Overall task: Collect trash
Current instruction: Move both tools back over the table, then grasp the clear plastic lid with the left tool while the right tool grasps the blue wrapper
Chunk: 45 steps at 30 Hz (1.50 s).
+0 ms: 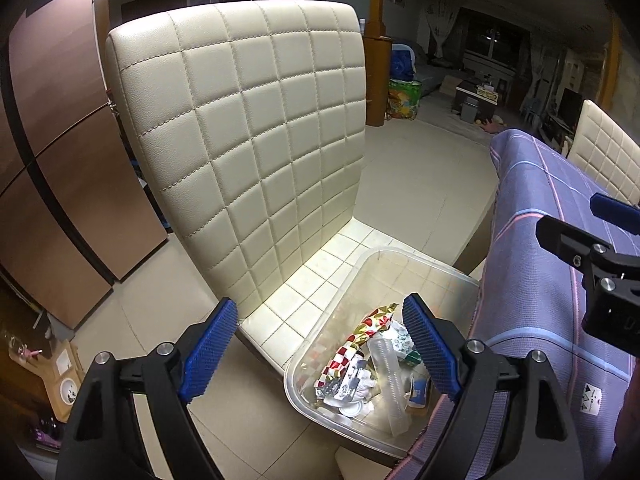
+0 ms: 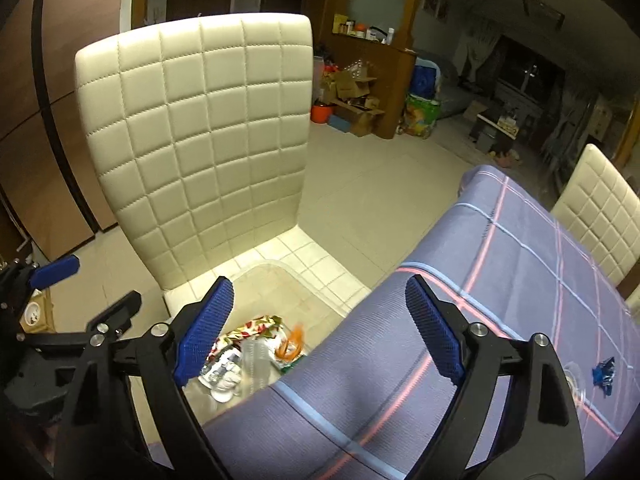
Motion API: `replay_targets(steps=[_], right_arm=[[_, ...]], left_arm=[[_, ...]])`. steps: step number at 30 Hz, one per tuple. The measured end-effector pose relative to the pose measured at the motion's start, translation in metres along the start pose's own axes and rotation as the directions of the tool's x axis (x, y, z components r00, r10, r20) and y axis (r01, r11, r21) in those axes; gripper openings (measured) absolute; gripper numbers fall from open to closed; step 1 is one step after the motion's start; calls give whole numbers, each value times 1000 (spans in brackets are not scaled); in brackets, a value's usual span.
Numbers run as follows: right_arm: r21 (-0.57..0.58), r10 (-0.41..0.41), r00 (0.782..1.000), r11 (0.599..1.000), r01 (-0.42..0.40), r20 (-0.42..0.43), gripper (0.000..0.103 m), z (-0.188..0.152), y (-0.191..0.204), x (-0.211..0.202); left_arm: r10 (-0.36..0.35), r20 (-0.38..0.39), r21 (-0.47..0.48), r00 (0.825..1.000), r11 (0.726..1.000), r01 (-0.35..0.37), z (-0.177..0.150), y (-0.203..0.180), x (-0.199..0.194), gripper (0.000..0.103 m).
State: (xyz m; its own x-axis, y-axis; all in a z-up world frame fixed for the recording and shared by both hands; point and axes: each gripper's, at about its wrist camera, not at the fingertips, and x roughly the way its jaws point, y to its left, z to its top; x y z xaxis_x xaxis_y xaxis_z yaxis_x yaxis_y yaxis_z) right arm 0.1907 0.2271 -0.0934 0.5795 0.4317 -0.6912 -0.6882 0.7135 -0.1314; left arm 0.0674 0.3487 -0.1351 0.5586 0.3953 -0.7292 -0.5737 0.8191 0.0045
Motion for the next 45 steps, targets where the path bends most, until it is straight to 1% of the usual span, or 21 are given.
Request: replay_targets(steps=[4, 10, 15, 19, 21, 24, 27, 28, 30, 31, 32, 33, 34, 37, 39, 41, 43, 45], right_arm=[[31, 9, 1000, 1000, -8, -26, 86, -6, -10, -1], [50, -4, 1000, 999, 5, -23, 86, -16, -23, -15], [83, -38, 999, 996, 39, -12, 85, -31, -45, -33], [135, -70, 997, 988, 74, -29, 79, -49, -79, -47], [160, -96, 995, 982, 99, -30, 79, -59, -99, -57], [204, -149, 988, 967, 154, -42, 79, -80, -135, -71], [242, -202, 977, 947, 212, -68, 79, -101, -170, -82], [257, -215, 973, 939, 229, -80, 79, -109, -181, -85], [288, -241, 965, 921, 262, -107, 79, -126, -207, -90], [304, -253, 960, 911, 278, -120, 79, -135, -220, -93], [323, -264, 955, 899, 295, -137, 79, -144, -235, -96], [335, -268, 952, 892, 303, -148, 79, -149, -245, -97], [345, -273, 949, 885, 312, -157, 79, -154, -254, -98], [368, -293, 939, 865, 341, -182, 79, -170, -281, -102], [381, -295, 936, 856, 348, -192, 79, -177, -295, -101], [390, -299, 933, 850, 355, -199, 79, -183, -306, -101], [399, -298, 932, 844, 358, -206, 79, -188, -319, -99], [410, -290, 934, 841, 353, -210, 79, -190, -332, -93]], left_arm=[[-9, 5, 9, 1000, 1000, 9, 1, -6, -5, 83], [-42, 24, 42, 999, 998, 41, 0, -25, -21, 83], [-91, 40, 110, 995, 990, 86, -3, -60, -38, 83], [-143, 42, 188, 989, 973, 133, -7, -98, -48, 83], [-183, 39, 231, 982, 958, 170, -10, -123, -54, 83], [-247, 10, 285, 969, 930, 234, -14, -162, -60, 83], [-305, -22, 349, 952, 890, 293, -21, -208, -65, 83], [-315, -28, 363, 949, 881, 303, -23, -217, -66, 83], [-355, -63, 406, 933, 845, 348, -28, -250, -68, 83], [-369, -76, 419, 926, 831, 365, -30, -260, -68, 83], [-385, -95, 441, 918, 811, 386, -34, -279, -69, 83], [-393, -104, 452, 914, 800, 395, -36, -290, -70, 83], [-407, -118, 467, 906, 783, 412, -39, -306, -70, 83], [-421, -158, 490, 893, 752, 441, -47, -341, -67, 83], [-427, -184, 495, 885, 738, 459, -50, -360, -63, 83], [-420, -213, 498, 882, 730, 468, -52, -378, -57, 83], [-407, -230, 507, 884, 725, 466, -54, -391, -51, 83], [-376, -234, 529, 897, 725, 442, -57, -405, -44, 83]])
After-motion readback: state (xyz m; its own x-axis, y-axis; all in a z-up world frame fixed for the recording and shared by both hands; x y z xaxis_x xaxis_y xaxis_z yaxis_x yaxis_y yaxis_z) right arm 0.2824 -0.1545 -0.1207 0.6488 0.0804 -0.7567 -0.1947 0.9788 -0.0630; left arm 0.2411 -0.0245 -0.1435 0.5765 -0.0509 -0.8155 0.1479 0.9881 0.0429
